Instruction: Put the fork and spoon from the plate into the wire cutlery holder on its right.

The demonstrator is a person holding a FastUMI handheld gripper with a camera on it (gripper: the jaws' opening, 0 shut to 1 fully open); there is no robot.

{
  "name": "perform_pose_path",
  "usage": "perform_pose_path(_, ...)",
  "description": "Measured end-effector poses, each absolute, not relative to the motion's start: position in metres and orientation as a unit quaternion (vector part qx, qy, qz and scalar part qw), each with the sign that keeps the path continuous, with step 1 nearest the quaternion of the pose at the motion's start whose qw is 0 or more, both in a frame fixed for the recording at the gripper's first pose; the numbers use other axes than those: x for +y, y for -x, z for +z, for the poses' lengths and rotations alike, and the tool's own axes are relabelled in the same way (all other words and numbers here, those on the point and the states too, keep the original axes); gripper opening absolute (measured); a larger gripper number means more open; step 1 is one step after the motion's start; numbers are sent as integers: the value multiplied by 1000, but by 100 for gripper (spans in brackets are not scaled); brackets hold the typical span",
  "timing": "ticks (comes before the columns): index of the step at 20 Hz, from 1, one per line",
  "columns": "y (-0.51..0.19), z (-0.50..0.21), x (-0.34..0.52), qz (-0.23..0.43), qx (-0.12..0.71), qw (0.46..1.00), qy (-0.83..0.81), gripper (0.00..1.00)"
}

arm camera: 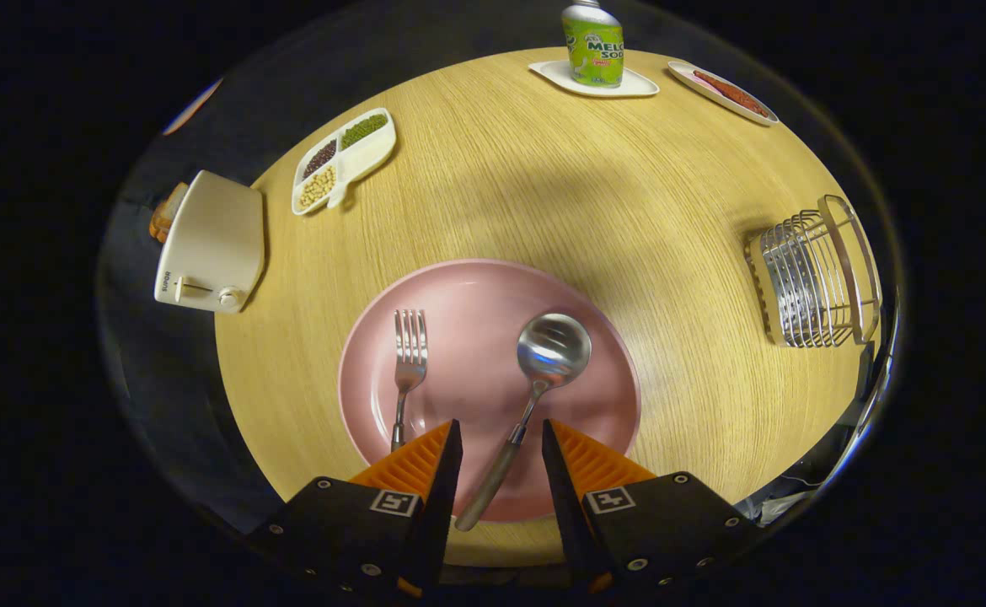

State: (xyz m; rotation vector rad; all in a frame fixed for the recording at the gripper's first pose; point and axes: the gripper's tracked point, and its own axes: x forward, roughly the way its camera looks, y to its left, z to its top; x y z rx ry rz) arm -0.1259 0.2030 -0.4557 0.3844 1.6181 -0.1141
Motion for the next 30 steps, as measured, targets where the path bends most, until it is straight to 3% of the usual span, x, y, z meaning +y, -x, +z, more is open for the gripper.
perform_pose_path(4, 133, -468, 208, -62, 734, 657, -162, 43)
perform_pose_path(7, 139, -471, 203, -68, 743, 650, -147, 24)
perform_pose_path(13, 140, -466, 179, -64, 737, 660, -127, 5)
perform_pose_path(22, 125, -416, 136, -8, 687, 719, -103, 4)
perform_pose_path(30, 121, -357, 37, -12, 656, 748, -98, 4)
